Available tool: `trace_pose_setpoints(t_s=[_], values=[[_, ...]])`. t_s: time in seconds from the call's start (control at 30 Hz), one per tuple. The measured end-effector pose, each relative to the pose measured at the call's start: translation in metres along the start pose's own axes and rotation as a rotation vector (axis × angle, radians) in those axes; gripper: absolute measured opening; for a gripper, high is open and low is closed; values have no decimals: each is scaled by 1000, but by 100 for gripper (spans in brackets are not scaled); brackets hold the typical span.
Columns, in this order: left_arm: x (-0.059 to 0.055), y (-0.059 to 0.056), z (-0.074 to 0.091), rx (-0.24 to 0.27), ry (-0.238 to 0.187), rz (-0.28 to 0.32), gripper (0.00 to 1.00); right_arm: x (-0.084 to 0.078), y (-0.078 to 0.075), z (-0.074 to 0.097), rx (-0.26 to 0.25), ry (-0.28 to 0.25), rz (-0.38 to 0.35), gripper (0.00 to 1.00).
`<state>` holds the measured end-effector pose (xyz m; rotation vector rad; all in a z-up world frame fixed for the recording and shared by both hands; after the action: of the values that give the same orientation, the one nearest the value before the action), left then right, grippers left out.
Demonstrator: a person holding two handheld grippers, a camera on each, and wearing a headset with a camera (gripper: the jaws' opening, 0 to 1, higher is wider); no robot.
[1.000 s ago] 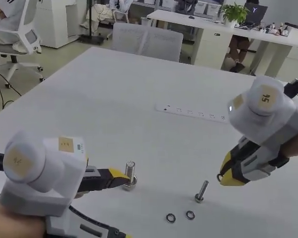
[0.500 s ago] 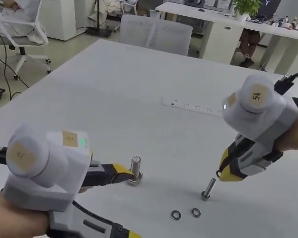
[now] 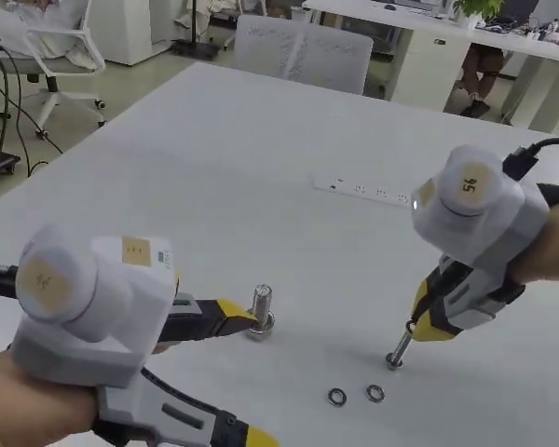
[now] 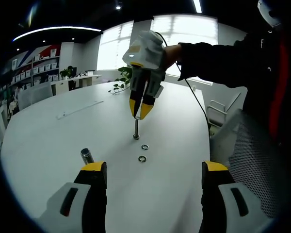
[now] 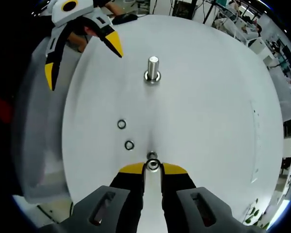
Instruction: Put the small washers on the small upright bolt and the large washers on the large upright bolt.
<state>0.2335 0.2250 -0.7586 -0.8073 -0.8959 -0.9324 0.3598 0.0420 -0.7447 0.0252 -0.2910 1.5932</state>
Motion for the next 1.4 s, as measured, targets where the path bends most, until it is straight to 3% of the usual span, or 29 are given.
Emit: trace_pose_setpoints(t_s=[0.53, 1.07, 1.4], values=[[-1, -1, 1, 3, -3, 5, 80, 1, 1, -10, 15, 19, 7, 13], [-1, 2, 2, 11, -2, 13, 80, -4, 2, -44, 48, 49, 0, 13], [-2, 3, 1, 11, 3, 18, 80, -9, 1, -55, 51, 51, -4, 13]])
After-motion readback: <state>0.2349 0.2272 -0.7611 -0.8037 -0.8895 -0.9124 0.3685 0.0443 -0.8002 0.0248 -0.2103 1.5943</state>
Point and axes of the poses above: the centre of the closed fingertips' face, and the gripper's own axes: z roughly backward along the fingers, y roughly to its left, x roughly out of its top, the point moved 7 cm from there along z, roughly backward along the fingers, and after that the axes turned 7 degrees about -x, right-handed, at the moved point
